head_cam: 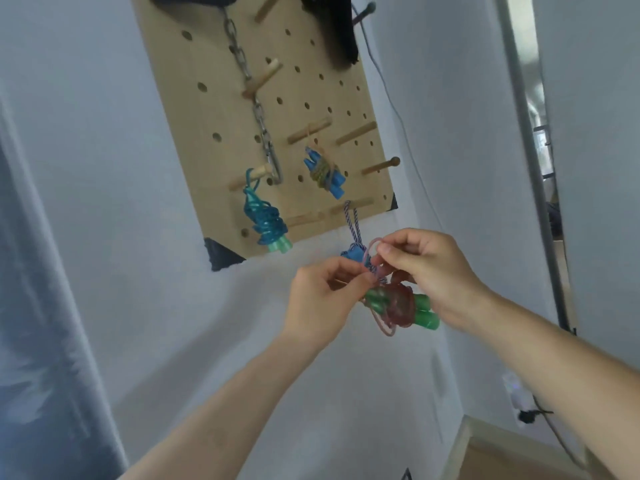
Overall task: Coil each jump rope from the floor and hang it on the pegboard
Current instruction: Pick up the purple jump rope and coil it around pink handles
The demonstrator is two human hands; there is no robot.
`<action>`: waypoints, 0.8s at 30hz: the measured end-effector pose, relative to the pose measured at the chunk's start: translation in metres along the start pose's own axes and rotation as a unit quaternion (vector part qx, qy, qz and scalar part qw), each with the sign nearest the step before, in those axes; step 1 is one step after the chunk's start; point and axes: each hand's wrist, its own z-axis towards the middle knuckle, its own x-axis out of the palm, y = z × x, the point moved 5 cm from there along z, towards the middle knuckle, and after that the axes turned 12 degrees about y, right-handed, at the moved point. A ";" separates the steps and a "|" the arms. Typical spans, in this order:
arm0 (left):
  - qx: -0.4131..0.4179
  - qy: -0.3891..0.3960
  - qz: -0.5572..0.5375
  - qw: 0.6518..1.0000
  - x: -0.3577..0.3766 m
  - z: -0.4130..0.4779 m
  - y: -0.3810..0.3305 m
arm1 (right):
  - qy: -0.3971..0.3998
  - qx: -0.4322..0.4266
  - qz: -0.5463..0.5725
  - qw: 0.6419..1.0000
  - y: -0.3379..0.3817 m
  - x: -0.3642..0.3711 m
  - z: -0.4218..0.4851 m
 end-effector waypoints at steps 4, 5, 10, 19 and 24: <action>0.020 -0.079 0.021 0.996 -0.034 0.008 -0.025 | 0.032 0.013 0.037 0.999 0.021 0.010 0.033; 0.029 -0.098 0.032 0.994 -0.041 0.010 -0.032 | 0.043 0.016 0.044 0.998 0.027 0.012 0.041; 0.069 -0.163 0.050 0.983 -0.075 0.029 -0.069 | 0.053 -0.008 0.076 0.996 0.065 0.022 0.077; -0.026 -0.221 0.123 0.967 -0.078 0.059 -0.028 | 0.007 0.030 -0.008 1.000 0.032 0.026 0.106; -0.030 -0.238 0.218 0.946 -0.076 0.068 -0.016 | -0.012 0.048 -0.013 0.999 0.006 0.031 0.120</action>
